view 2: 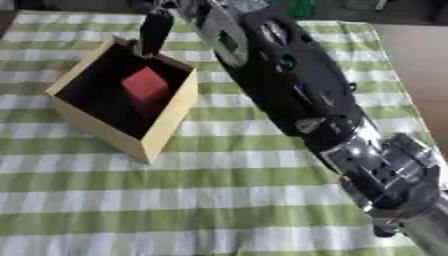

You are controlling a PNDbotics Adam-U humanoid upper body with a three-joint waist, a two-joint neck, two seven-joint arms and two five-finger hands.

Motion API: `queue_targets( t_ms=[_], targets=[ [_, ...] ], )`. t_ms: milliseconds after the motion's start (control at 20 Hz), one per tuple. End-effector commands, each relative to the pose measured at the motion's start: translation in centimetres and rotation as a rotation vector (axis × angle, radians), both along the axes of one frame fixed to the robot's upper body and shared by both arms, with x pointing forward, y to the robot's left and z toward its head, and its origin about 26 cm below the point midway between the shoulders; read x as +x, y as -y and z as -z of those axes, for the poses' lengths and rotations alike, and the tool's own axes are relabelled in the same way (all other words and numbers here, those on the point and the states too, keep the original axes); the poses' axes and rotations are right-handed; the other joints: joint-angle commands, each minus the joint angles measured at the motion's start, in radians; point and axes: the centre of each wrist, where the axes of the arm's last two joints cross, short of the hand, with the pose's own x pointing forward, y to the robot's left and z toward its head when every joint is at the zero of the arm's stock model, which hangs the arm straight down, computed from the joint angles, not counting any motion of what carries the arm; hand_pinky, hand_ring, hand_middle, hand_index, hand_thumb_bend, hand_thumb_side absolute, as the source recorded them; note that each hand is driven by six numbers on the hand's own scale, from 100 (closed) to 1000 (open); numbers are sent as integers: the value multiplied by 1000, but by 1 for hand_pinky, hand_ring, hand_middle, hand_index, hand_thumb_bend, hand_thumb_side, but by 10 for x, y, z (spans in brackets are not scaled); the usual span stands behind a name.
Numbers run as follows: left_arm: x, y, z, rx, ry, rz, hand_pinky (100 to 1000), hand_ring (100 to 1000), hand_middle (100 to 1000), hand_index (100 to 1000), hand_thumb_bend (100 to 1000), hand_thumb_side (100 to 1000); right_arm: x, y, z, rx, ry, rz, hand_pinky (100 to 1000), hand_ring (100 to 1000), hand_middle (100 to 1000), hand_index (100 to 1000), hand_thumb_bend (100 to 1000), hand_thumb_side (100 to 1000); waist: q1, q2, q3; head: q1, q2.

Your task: Pick up objects on the table and place them in the box.

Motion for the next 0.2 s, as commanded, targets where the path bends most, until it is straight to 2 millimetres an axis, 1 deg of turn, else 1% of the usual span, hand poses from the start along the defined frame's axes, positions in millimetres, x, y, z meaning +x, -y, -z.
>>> queue_targets(
  t_ms=[50,100,200],
  targets=[
    [-3,-3,-8,15,30,-15,1000,484,482,705,120,100,-17,30,-29,80,106,-5,928,949,793,903,100,100,9,-22,-6,13,4],
    [-3,-3,-8,15,30,-16,1000,484,483,705,121,100,-21,38,-31,104,125,-4,921,939,778,886,100,100,11,-22,-9,16,4],
    [-3,-3,-7,14,31,-18,1000,484,483,705,121,100,-28,55,-36,155,157,8,918,934,775,883,100,100,13,-22,-15,21,3]
  ],
)
